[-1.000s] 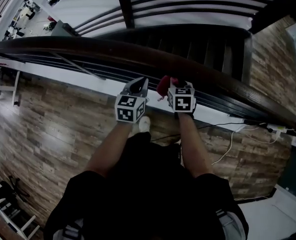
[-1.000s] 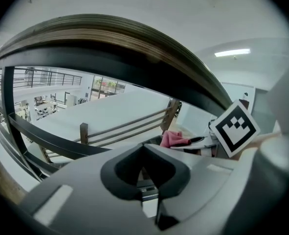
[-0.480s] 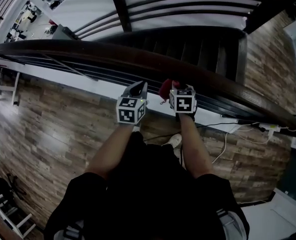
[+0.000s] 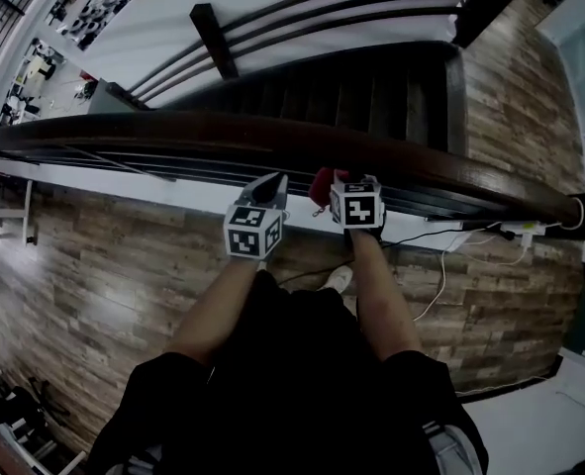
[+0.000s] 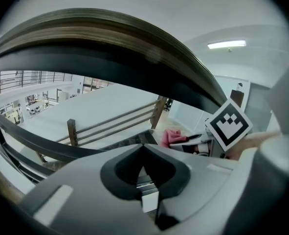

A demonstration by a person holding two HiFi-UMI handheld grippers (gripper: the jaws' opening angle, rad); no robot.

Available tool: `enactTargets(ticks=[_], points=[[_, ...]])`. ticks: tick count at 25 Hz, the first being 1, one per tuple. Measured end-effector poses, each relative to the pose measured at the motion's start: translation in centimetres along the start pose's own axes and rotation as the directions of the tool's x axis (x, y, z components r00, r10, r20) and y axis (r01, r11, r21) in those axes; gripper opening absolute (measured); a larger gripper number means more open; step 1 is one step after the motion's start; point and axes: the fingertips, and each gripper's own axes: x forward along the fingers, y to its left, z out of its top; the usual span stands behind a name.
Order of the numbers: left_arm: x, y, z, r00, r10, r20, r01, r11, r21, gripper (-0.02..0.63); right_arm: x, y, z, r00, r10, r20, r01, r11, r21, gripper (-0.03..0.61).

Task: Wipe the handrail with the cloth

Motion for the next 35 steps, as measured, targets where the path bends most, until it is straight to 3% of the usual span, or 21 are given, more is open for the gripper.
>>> enactTargets(ticks=[7, 17, 21, 25, 31, 35], points=[[2.2, -3.9, -0.4, 0.999, -0.04, -0.027, 0.041, 0.998, 0.038, -0.002, -1.7, -4.3, -0.9, 1.0, -0.026, 0.011, 0.026, 0.999, 0.022, 0.052], [4.4, -8.8, 0.0, 0.999, -0.028, -0.039, 0.03, 0.997, 0.068, -0.002, -3.9, -9.8, -3.0, 0.999, -0.045, -0.014, 0.045, 0.999, -0.017, 0.052], [5.6, -11.6, -0.3, 0.994, -0.086, -0.062, 0.091, 0.993, 0.074, -0.002, -4.7, -11.3, -2.8, 0.998, -0.063, -0.006, 0.062, 0.998, -0.009, 0.052], [7.1, -14.4, -1.2, 0.981, -0.163, -0.106, 0.174, 0.979, 0.106, -0.002, -5.8, -13.2, -3.6, 0.99, -0.138, -0.038, 0.138, 0.99, 0.011, 0.052], [9.3, -16.0, -2.2, 0.97, -0.196, -0.144, 0.214, 0.968, 0.127, -0.002, -6.7, -15.6, -4.7, 0.982, -0.184, -0.04, 0.185, 0.982, 0.033, 0.052], [10.1, -17.0, -3.5, 0.972, -0.17, -0.163, 0.184, 0.98, 0.076, -0.002, -7.1, -16.2, -5.1, 0.987, -0.159, -0.01, 0.159, 0.987, 0.008, 0.052]])
